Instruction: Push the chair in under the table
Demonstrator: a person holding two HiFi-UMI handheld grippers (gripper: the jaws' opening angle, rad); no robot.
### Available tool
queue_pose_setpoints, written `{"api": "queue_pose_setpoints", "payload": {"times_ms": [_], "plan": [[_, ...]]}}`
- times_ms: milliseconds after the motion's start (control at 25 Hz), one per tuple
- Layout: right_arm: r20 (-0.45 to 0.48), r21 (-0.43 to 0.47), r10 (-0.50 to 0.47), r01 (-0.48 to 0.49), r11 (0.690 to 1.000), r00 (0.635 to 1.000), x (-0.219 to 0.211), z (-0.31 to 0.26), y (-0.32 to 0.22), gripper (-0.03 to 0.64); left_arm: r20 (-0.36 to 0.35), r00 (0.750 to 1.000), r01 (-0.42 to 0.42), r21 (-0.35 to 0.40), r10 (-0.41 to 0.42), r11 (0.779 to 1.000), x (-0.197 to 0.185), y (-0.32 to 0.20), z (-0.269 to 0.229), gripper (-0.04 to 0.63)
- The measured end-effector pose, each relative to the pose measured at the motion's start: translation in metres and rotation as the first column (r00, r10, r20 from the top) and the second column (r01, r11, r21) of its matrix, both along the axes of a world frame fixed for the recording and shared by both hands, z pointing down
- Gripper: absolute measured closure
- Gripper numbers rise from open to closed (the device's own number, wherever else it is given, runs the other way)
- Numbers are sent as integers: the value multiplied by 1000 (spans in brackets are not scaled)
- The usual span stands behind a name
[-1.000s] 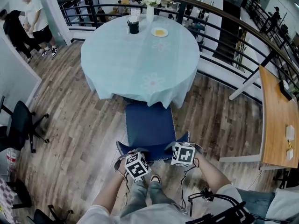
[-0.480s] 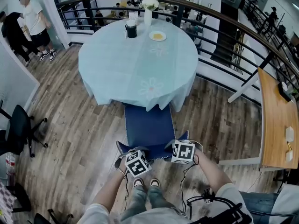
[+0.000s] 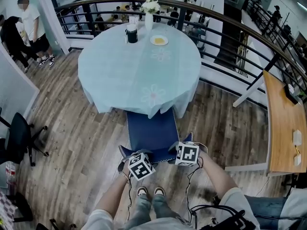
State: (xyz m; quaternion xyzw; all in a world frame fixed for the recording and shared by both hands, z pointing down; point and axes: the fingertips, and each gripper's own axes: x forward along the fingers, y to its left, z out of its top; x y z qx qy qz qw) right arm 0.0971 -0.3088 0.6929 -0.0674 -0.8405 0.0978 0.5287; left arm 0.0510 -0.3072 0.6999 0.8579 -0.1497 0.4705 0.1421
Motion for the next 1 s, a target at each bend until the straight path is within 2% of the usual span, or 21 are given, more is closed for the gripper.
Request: {"api": "queue_pose_setpoints", "payload": {"times_ms": [1000], "plan": [[12,27,-5,4,1000,1000,3,3,-47,420,-15,1000,18,23,-18,1000,4,-47,1,402]]}}
